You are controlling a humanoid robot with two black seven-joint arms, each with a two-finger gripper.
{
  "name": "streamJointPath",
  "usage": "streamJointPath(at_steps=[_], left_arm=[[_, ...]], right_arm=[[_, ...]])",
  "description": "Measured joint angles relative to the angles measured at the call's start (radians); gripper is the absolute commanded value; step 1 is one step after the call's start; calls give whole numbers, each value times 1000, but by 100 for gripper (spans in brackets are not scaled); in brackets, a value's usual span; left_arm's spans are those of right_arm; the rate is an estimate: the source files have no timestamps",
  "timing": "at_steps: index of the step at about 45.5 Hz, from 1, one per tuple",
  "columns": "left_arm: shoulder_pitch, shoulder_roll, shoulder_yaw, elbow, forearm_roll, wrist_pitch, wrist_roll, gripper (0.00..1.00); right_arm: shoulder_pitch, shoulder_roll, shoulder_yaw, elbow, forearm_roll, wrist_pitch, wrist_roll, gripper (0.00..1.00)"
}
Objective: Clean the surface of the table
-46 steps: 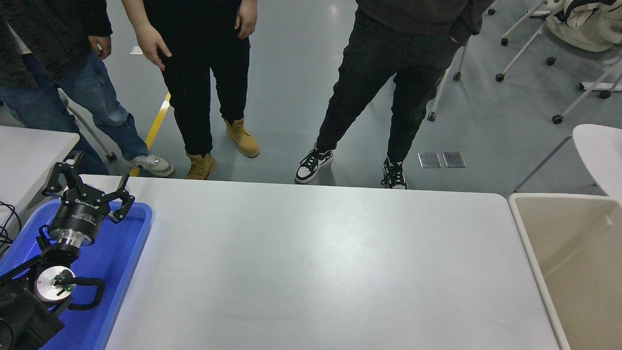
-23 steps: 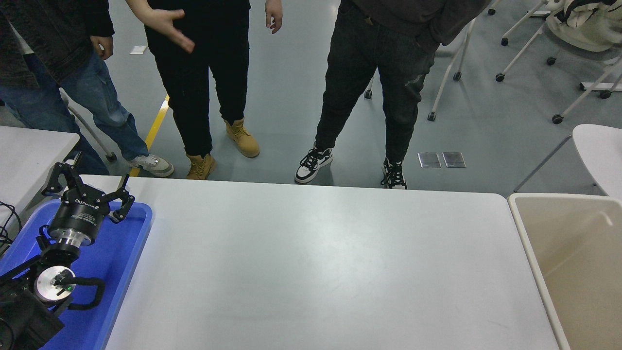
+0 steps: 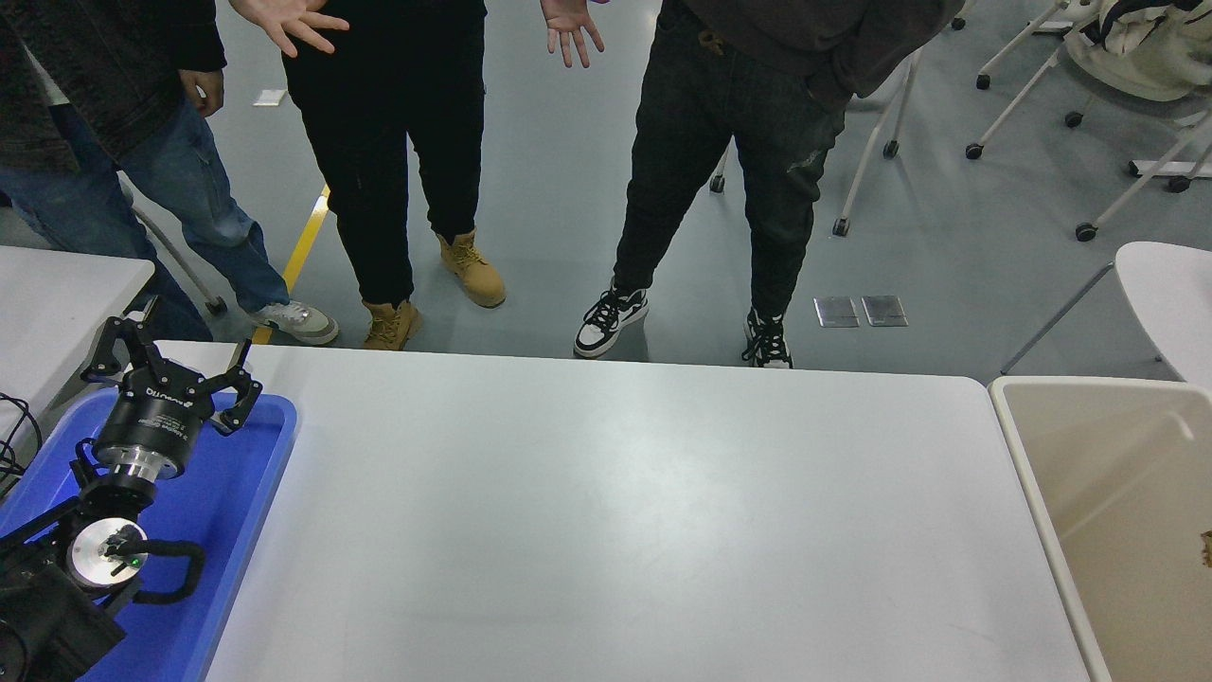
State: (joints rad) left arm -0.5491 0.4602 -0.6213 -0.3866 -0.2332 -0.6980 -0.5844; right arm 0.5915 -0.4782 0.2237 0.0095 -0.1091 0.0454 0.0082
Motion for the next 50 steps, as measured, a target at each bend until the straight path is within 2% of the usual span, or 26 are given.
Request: streamJointPath(at_steps=[3, 50], left_arm=[[0, 0, 0, 0, 0, 0, 0, 100], [0, 0, 0, 0, 0, 0, 0, 100]], right_arm=[[-2, 2, 0, 1, -1, -2, 0, 98], [22, 14, 37, 3, 13, 10, 2, 99]])
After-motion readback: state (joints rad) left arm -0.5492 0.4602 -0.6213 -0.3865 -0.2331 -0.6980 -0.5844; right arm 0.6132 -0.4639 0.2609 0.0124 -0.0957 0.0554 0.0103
